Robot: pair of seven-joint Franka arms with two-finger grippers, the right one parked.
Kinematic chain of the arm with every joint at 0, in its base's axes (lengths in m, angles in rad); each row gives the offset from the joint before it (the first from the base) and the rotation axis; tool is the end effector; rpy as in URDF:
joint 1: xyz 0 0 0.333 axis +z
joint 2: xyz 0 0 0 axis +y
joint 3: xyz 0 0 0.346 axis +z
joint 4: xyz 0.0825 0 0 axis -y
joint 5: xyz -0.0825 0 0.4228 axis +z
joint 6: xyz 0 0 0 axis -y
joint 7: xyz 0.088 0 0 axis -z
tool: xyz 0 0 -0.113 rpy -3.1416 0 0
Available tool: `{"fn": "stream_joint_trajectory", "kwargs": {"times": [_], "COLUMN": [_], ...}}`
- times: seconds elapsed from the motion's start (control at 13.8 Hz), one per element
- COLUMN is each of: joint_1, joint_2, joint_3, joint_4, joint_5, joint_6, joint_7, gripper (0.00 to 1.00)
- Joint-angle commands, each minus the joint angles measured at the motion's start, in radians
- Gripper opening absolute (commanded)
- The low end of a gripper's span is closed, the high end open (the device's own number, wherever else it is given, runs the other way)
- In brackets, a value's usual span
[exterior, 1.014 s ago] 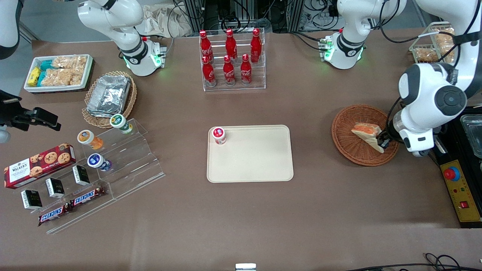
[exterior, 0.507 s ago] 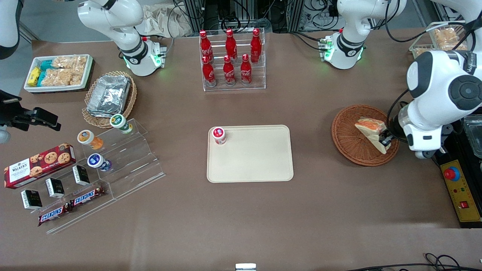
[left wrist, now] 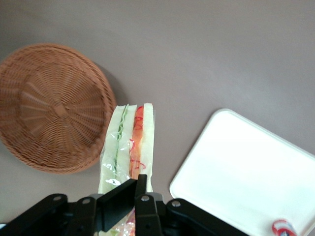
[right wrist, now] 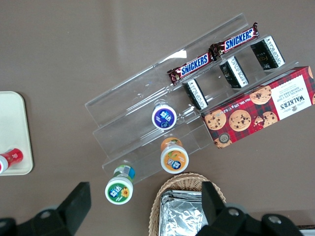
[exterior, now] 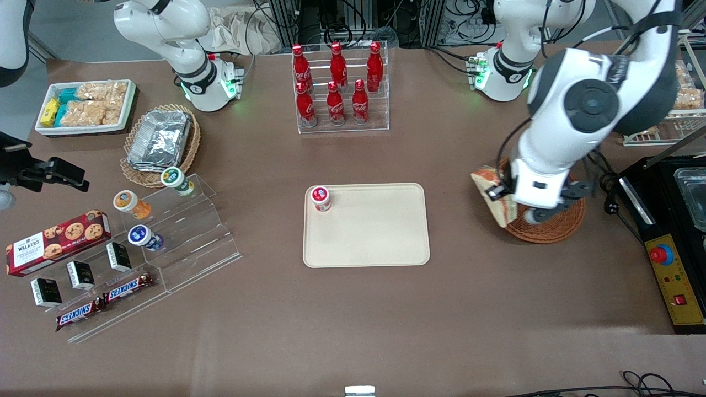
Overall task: Place sandwich from basket to tray
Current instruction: 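Carry the held sandwich with the left gripper over the cream tray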
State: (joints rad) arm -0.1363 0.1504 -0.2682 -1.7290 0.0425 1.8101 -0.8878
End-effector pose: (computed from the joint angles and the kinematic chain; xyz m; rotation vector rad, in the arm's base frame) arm 0.5935 -0.2409 0.4973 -3.0148 -0.7274 0.0779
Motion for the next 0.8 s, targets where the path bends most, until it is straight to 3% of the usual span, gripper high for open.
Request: {"fn": "stream_joint_trajectory", "kwargs": {"times": [0.0, 0.36, 0.72], "joint_1": [0.009, -0.002, -0.06], "joint_2": [0.087, 0.188, 0.294], "joint_3": [-0.089, -0.164, -0.164], "joint_4": [0.057, 0.055, 0.063], "joint_5": [0.013, 0.017, 0.077], "joint_6": [0.015, 0.165, 0.279], "joint_7": [0.044, 0.142, 0.15], "gripper": [0.0, 0.0, 0.0]}}
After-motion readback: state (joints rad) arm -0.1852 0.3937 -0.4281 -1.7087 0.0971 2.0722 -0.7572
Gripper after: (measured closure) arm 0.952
